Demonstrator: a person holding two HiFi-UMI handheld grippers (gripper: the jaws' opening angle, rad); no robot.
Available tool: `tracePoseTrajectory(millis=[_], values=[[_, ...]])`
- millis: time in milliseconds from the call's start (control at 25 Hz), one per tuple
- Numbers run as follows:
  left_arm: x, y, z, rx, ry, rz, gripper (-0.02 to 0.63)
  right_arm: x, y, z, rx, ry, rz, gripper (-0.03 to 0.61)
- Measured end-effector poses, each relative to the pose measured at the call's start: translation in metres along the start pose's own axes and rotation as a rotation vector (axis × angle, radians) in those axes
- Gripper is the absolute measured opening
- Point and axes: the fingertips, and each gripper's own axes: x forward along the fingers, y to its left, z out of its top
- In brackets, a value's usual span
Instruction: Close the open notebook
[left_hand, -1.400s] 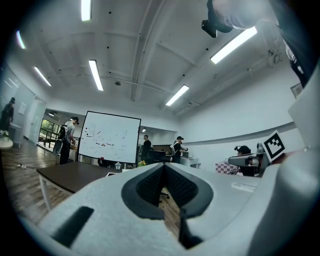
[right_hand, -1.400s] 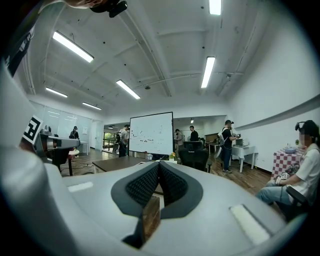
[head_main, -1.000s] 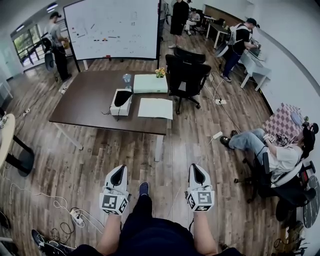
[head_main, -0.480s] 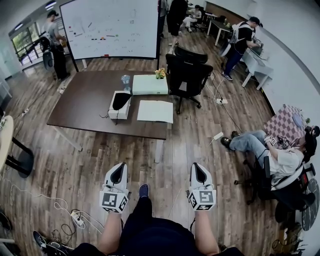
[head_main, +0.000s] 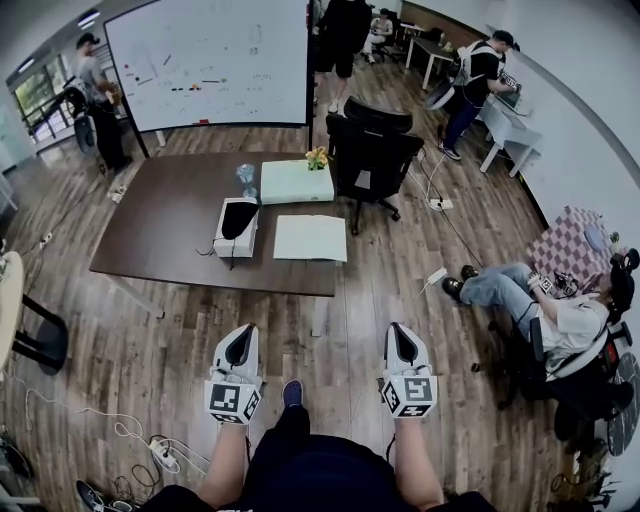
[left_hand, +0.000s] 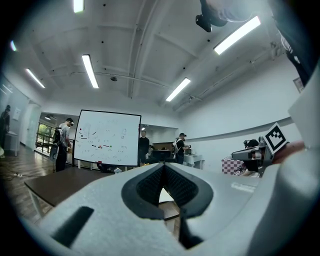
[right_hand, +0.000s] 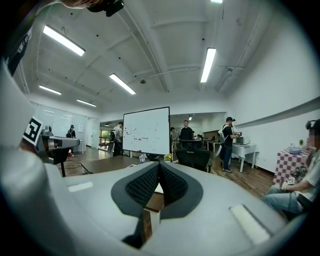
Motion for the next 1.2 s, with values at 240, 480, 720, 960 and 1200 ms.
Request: tracePoseTrajectory(millis=[240, 480, 720, 960, 1200], values=[[0.033, 0.029, 0.006, -0.004, 0.002, -0.009, -0.005, 0.04, 0.006, 0.011, -0.008, -0.004, -0.009, 0.008], [0.061, 0.059, 0.01, -0.006, -0.004, -0.035, -0.005, 0.08, 0.015, 0.018, -0.004, -0.007, -0.017, 0.008], [0.092, 0.089, 0.011, -0.001, 0.009, -0.051, -0.005, 0.117, 0.019, 0.025, 0.0, -0.015, -0.037, 0.008], [0.128, 0.102, 0.012, 0.008, 0.003, -0.106, -0.005, 0.15, 0.015, 0.029, -0.002, -0.026, -0.073, 0.008], [0.161, 0.119, 0.015, 0.005, -0.008, -0.133, -0.005, 0.177, 0.009, 0.036, -0.005, -0.034, -0.1, 0.008]])
